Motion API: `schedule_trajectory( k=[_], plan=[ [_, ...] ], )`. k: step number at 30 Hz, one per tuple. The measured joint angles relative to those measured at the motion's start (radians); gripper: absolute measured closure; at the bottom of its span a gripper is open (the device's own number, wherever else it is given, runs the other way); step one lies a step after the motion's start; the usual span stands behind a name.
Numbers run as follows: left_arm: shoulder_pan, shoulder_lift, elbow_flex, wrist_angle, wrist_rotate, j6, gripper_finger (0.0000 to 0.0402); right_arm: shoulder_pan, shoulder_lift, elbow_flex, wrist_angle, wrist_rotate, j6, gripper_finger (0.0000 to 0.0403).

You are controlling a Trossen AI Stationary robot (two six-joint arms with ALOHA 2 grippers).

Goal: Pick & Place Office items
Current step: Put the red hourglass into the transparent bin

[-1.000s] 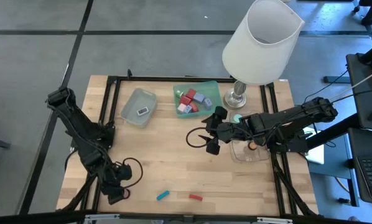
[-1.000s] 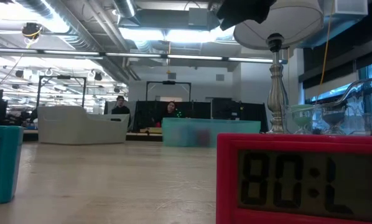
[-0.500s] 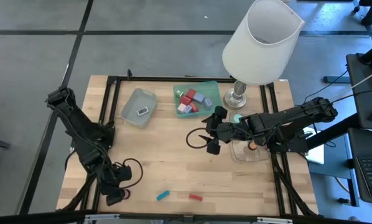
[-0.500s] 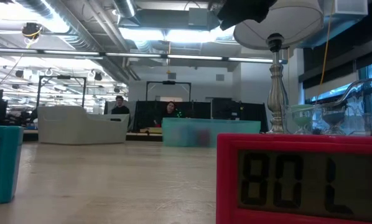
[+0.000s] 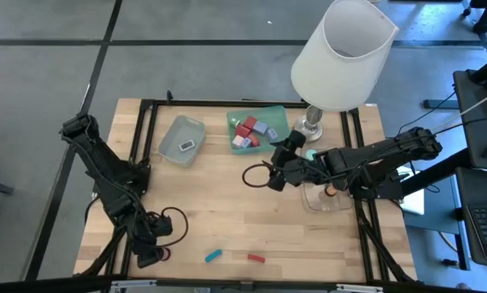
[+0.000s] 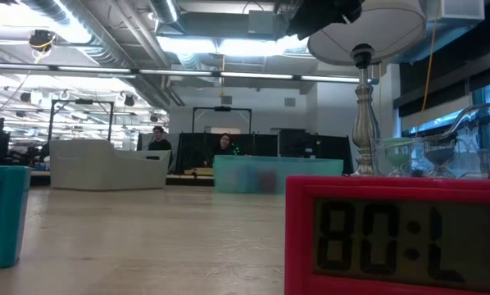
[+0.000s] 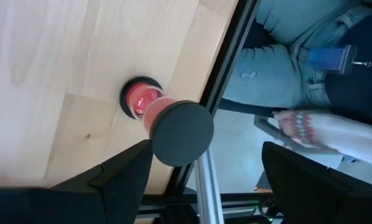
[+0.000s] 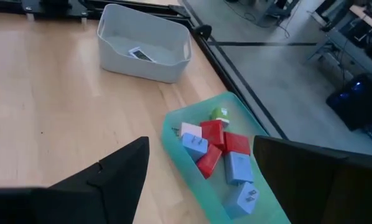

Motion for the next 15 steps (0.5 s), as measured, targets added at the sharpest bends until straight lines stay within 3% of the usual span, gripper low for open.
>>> schedule_trajectory(
  k=[10, 15],
  plan=[
    [0.055, 0.0, 0.0, -0.061, -0.014, 0.18, 0.0102, -0.005, 0.0, 0.0, 0.001, -0.185, -0.006, 0.0112],
    [0.094, -0.001, 0.0, -0.064, -0.098, 0.328, 0.0102, -0.005, 0.0, 0.0, 0.001, -0.319, -0.006, 0.0112]
  ],
)
